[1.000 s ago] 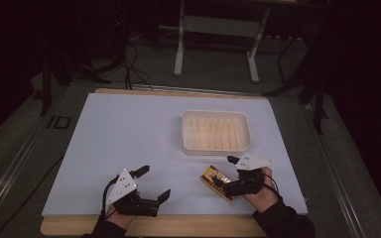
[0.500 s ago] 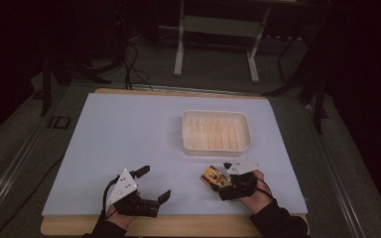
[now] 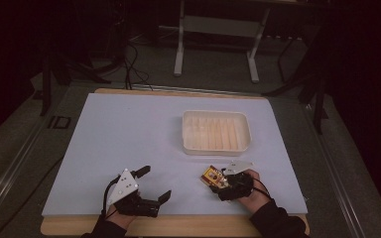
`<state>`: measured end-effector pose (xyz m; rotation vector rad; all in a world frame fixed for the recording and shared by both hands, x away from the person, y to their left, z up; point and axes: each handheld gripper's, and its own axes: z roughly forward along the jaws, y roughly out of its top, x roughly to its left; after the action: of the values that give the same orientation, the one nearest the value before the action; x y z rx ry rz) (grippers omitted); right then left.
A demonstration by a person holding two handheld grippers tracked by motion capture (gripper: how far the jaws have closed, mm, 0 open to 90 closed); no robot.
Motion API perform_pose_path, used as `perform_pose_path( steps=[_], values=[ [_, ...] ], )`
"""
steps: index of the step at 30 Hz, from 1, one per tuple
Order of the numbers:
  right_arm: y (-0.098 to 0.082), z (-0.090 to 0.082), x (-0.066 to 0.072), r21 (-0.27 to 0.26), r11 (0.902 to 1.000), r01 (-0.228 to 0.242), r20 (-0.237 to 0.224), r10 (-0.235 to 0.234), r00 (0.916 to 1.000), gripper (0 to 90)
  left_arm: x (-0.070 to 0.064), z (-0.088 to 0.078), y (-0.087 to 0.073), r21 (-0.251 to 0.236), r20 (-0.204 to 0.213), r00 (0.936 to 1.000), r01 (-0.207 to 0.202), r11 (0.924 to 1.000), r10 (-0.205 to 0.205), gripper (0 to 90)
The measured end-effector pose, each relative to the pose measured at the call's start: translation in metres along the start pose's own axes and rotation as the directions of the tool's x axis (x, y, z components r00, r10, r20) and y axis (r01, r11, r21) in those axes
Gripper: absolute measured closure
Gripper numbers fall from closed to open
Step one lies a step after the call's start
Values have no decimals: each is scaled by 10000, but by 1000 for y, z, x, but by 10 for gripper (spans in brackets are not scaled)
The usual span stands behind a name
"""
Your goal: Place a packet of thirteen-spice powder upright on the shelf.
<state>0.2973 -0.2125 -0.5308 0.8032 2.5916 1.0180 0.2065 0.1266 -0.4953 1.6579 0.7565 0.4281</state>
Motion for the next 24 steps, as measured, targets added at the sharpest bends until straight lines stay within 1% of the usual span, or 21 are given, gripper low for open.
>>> perform_pose_path(
  steps=[2,6,7,9,11,13,14,19,21,24],
  values=[
    [0,1,0,83,10000,29,29,-29,10000,226,0,0,0,13,9,10000,7,10000,-7,6],
    [-1,4,1,370,9993,-85,81,82,9999,235,0,0,0,6,-6,10000,-1,10000,1,6],
    [-1,6,1,572,9983,-90,113,84,9999,257,0,0,0,17,-11,10000,4,10000,-4,6],
    [-1,6,0,626,9978,-202,24,201,9998,276,0,0,0,52,-18,10000,4,10000,-4,6],
    [0,5,1,775,9969,-157,10,157,9999,305,1,0,0,78,-21,10000,-12,10000,12,6],
    [0,5,1,775,9969,-157,10,157,9999,305,1,1,-1,83,-18,10000,4,10000,-4,6],
    [2,5,2,920,9956,-198,66,193,9998,317,1,1,-1,66,-18,10000,67,10000,-67,6],
    [2,3,2,791,9965,-259,141,248,9996,321,1,1,0,47,-31,10000,31,10000,-31,6],
    [4,0,1,706,9970,-309,36,307,9995,322,1,0,0,53,-24,10000,55,10000,-55,6],
    [6,-4,0,553,9978,-352,47,350,9994,322,1,1,-1,53,-40,10000,75,10000,-75,6]
  ],
)
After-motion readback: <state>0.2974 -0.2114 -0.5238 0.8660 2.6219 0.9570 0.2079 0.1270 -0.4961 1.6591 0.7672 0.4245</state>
